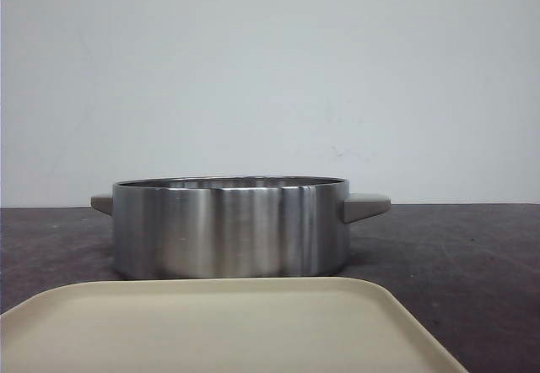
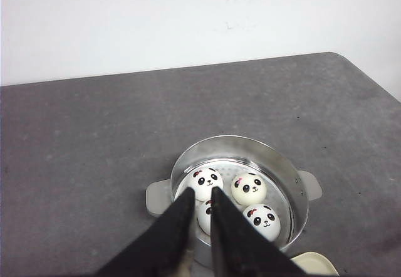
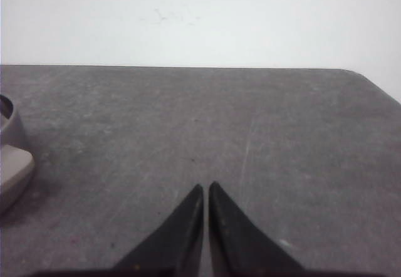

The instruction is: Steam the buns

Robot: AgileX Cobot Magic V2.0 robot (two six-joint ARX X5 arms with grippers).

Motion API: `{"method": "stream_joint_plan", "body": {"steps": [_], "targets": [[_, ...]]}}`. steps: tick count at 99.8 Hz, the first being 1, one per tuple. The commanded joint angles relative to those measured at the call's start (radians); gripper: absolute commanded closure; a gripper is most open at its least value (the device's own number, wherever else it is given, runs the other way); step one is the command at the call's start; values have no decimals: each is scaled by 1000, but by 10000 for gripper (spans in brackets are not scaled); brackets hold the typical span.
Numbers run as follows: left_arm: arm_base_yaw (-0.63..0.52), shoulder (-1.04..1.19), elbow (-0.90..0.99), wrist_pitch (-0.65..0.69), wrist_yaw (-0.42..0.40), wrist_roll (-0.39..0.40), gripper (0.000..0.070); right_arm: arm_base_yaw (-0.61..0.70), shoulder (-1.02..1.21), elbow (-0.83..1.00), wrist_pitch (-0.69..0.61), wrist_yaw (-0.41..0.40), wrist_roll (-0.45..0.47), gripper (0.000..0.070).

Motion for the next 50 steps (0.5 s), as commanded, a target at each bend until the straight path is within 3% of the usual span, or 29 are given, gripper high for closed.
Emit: {"method": "stream_joint_plan", "body": {"steps": [1,50], "targets": [[-7,4,14,11,-2,4,700,-2,0,-3,-42,-5,23,693],[-7,5,14,11,-2,4,700,-2,0,-2,-39,-23,3,693]]}}
